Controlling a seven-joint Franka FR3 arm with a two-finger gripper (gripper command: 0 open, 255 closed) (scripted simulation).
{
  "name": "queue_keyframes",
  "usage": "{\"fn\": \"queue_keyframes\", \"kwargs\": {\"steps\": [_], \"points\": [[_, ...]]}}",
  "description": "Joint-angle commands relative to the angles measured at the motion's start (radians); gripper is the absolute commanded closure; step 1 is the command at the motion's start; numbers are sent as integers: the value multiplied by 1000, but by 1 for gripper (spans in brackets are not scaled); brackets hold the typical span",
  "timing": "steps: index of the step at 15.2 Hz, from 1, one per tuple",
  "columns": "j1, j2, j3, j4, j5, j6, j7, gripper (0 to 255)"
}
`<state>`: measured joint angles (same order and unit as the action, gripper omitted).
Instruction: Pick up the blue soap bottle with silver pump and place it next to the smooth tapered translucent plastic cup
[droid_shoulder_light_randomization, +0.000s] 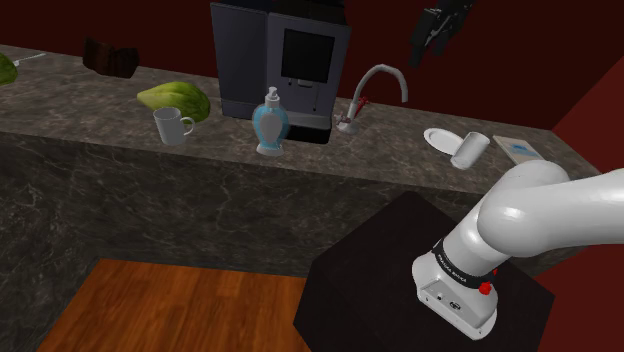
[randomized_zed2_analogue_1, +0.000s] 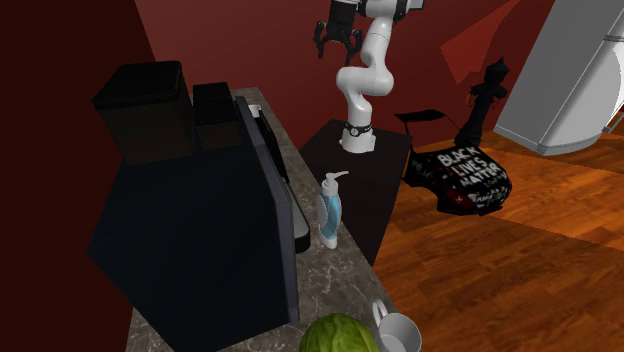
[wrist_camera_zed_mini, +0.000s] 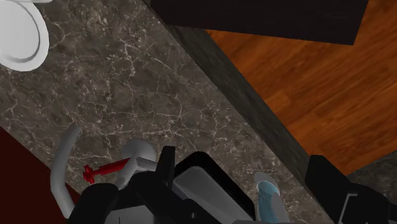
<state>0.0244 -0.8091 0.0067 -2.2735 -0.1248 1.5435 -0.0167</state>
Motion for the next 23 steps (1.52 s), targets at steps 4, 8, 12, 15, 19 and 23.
{"fn": "queue_keyframes", "kwargs": {"steps": [4, 8, 12, 15, 19, 23], "points": [[1, 81, 21, 0, 28, 77, 55, 0], [1, 201, 48, 20, 60, 175, 124, 0], [2, 332, 72, 61, 84, 263, 188, 0], [2, 436, 88, 107, 97, 321, 234, 0], [3, 578, 107, 186, 108, 387, 293, 0], [5, 726, 121, 287, 112, 436, 349, 0]]}}
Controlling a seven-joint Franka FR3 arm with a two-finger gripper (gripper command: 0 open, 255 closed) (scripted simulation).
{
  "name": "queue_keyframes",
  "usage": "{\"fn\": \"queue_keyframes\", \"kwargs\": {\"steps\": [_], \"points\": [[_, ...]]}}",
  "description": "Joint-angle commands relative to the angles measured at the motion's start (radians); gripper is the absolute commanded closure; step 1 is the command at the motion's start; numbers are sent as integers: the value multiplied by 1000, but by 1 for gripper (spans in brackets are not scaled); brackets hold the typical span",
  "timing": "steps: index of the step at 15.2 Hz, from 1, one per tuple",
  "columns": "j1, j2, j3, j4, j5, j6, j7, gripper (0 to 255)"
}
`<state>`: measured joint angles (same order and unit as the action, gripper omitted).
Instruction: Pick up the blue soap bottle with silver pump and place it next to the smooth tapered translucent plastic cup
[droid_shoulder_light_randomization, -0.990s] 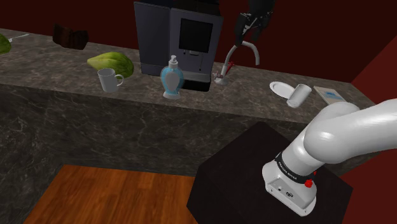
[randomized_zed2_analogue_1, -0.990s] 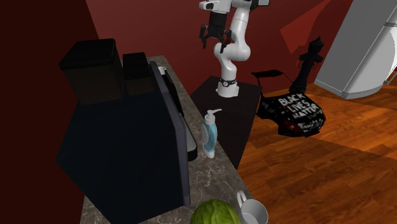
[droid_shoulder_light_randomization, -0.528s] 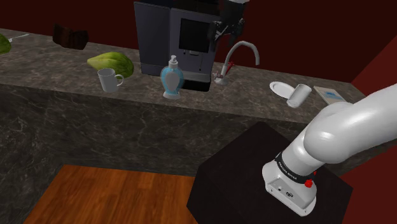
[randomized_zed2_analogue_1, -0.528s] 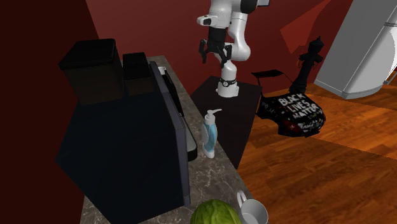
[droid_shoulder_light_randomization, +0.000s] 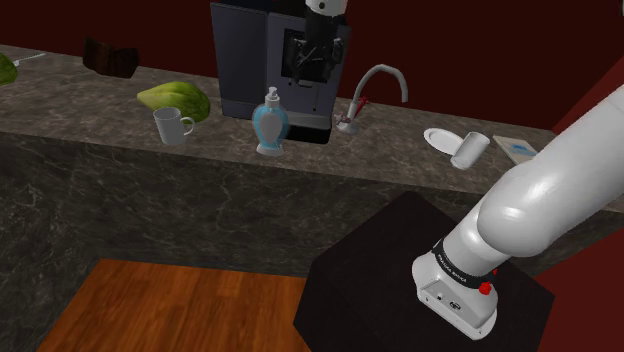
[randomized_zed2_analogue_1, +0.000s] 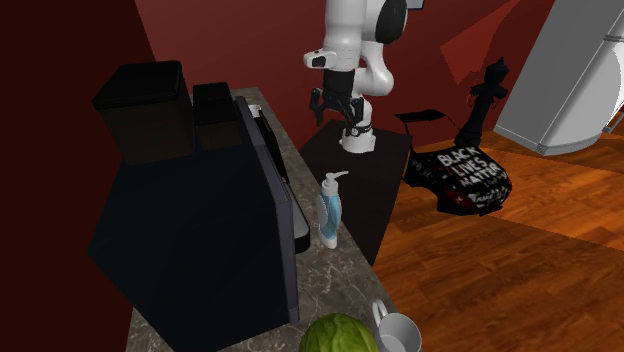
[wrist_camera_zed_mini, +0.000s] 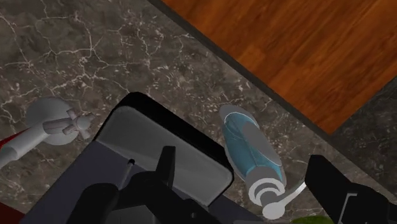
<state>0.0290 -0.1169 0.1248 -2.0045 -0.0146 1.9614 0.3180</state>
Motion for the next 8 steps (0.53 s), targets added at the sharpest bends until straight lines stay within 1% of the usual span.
{"fn": "queue_keyframes", "kwargs": {"steps": [1, 8], "points": [[2, 71, 6, 46, 2, 27, 28, 0], [18, 341, 14, 290, -1, 62, 114, 0]]}}
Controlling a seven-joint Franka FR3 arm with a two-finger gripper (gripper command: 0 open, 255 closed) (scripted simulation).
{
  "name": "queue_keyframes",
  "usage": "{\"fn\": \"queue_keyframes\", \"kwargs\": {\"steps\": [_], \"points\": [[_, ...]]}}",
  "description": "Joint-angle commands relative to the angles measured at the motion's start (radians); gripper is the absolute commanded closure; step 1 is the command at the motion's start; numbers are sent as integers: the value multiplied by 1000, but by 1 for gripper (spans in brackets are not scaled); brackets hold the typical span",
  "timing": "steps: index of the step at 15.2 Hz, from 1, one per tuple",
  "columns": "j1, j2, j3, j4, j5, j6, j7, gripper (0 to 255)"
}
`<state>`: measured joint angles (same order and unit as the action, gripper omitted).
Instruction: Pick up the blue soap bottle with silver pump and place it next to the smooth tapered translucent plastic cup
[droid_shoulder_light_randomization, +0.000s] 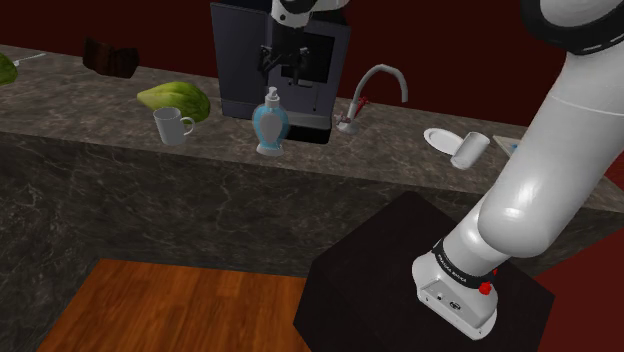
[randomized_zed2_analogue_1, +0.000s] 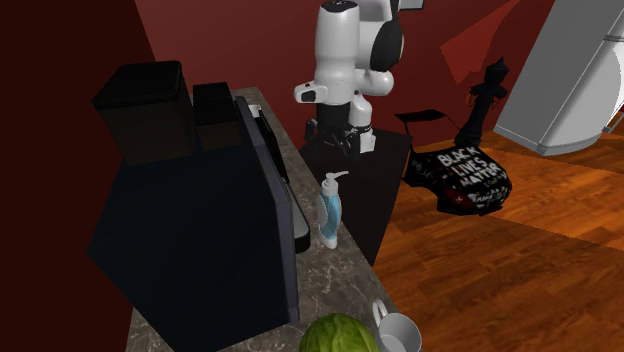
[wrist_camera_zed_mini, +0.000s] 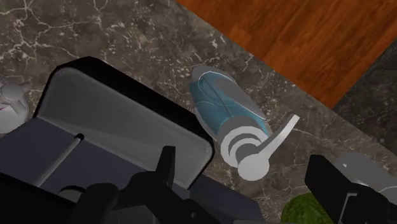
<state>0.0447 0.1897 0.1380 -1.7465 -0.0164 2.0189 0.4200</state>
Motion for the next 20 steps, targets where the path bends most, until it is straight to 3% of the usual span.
{"fn": "queue_keyframes", "kwargs": {"steps": [1, 9, 17, 18, 20], "points": [[6, 75, 0, 74, 0, 4, 23, 0], [9, 114, -1, 26, -6, 91, 28, 0], [9, 114, -1, 26, -6, 91, 28, 0], [9, 114, -1, 26, -6, 91, 28, 255], [9, 114, -1, 26, -6, 91, 28, 255]]}}
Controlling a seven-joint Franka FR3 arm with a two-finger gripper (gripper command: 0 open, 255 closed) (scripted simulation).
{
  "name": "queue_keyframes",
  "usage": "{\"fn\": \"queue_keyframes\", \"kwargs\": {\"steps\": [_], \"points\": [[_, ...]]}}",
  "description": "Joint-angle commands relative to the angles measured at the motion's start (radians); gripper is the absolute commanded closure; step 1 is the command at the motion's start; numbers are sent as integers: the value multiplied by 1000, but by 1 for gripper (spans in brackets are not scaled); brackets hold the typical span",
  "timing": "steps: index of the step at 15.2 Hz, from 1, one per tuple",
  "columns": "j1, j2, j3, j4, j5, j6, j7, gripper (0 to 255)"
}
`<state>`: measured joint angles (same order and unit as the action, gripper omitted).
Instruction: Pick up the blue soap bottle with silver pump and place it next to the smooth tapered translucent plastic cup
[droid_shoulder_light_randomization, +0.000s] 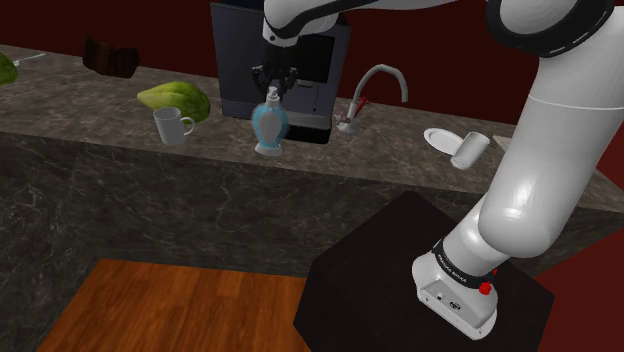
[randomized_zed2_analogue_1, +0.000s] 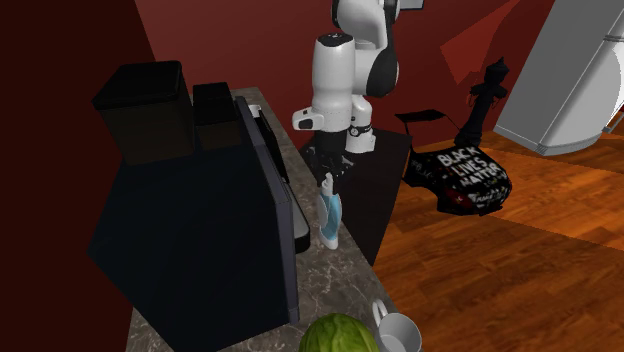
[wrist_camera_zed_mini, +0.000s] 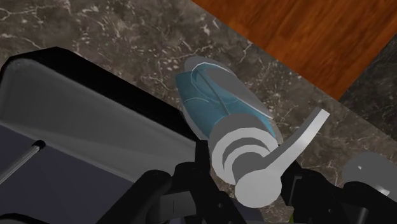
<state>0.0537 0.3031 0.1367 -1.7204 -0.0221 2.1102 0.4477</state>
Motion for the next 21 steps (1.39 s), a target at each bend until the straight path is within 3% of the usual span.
{"fn": "queue_keyframes", "kwargs": {"steps": [1, 7, 21], "points": [[0, 0, 0, 0, 0, 0, 0, 255], [0, 0, 0, -1, 0, 0, 0, 255], [0, -37, 3, 137, 6, -175, -2, 255]]}}
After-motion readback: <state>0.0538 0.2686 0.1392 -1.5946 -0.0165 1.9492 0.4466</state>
